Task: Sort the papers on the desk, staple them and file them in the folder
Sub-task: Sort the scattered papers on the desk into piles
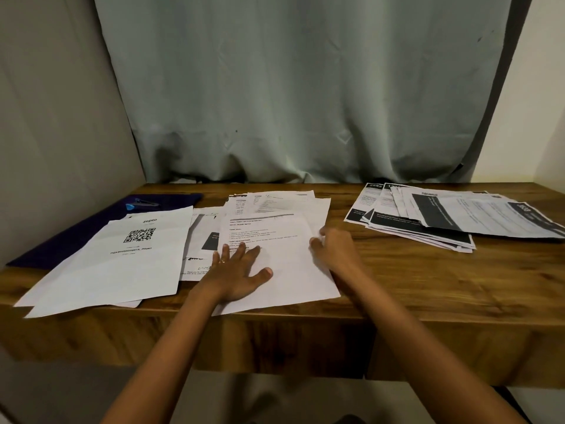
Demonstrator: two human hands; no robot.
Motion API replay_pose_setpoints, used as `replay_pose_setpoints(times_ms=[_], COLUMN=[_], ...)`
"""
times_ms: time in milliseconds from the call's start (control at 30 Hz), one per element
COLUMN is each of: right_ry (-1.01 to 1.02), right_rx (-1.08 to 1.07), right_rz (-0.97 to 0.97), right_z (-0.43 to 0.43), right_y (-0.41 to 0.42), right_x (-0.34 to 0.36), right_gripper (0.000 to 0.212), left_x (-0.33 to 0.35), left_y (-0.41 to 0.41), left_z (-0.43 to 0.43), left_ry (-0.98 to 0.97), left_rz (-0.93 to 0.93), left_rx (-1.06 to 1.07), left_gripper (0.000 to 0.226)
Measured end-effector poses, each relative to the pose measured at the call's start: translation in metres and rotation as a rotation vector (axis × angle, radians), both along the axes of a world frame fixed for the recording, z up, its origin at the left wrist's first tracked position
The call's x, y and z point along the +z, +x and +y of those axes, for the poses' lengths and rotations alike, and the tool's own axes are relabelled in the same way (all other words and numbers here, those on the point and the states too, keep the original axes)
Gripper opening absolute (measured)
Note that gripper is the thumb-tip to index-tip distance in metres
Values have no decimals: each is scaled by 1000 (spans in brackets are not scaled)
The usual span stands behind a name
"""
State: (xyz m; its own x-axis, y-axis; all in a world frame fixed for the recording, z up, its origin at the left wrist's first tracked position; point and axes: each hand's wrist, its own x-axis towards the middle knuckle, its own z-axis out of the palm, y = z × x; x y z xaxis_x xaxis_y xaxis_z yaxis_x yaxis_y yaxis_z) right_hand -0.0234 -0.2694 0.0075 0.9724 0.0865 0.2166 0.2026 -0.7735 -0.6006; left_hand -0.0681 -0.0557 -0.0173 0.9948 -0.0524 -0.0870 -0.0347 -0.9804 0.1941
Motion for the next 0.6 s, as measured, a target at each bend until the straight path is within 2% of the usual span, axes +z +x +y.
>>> replay_pose_setpoints(times_ms=[100,367,433,533,600], right_ry=[1,211,316,378,437], right_rx=[-95,-158,-187,-229,-280], right_rz=[103,339,354,330,308], right_z=[-2,19,21,20,17], right_y=[33,79,86,92,95], right_x=[13,22,21,19,19], right_gripper=[36,37,36,21,18], left_x=[-1,-12,-13,-15,-15], left_y=[2,0,2,2,2], left_z=[8,12,13,14,15], left_ry=[21,27,31,13,17], left_rz=[-18,-130,-145,-149,-151], left_rx=[5,22,26,23,29], left_gripper=[73,88,88,98,98])
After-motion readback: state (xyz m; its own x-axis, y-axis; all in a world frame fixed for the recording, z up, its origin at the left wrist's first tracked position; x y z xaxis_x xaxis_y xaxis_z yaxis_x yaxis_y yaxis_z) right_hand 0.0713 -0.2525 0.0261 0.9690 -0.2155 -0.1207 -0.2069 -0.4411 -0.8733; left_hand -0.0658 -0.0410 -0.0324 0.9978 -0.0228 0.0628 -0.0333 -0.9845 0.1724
